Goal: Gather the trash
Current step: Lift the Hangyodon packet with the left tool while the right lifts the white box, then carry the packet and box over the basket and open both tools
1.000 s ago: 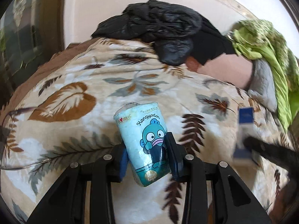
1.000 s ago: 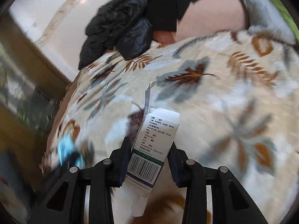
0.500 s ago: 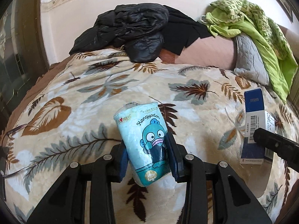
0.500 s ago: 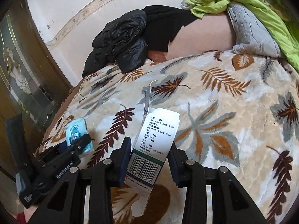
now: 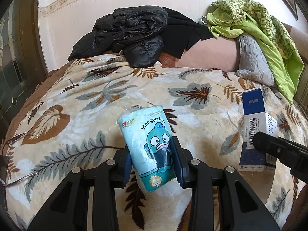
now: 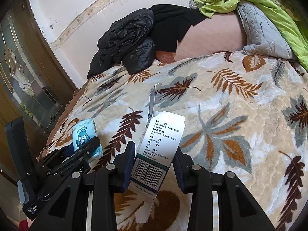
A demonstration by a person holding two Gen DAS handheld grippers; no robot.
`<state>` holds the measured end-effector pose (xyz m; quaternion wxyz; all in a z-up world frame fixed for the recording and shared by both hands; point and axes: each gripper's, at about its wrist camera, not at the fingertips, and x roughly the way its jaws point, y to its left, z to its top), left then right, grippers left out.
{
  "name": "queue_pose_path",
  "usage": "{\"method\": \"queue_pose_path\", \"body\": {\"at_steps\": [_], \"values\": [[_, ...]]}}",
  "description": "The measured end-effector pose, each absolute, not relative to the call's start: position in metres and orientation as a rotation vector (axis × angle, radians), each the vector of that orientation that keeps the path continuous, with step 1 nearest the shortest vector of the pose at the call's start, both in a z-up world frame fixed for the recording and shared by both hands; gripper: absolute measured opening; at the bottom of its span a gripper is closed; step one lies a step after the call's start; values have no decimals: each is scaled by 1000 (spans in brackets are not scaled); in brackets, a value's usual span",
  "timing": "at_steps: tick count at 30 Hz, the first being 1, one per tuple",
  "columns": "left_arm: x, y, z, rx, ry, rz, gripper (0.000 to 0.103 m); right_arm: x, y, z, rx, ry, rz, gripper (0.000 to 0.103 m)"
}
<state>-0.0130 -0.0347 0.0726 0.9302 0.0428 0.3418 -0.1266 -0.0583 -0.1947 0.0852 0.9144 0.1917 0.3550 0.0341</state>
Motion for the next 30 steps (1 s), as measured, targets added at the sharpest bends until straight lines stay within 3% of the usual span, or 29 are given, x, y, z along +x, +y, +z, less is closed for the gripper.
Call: {"method": "queue_pose_path", "body": {"at_steps": [9,22,30], "values": [[-43,-42,101,-65,713,-523,35,-107,-208,115,436,663,29,41],[-116,-73,121,-44,711,-667,35,-244,-269,151,493,592,-97,41],[-175,-129,136,75,687,-807,36,-322,-305,141,571,599,-195,41]]}}
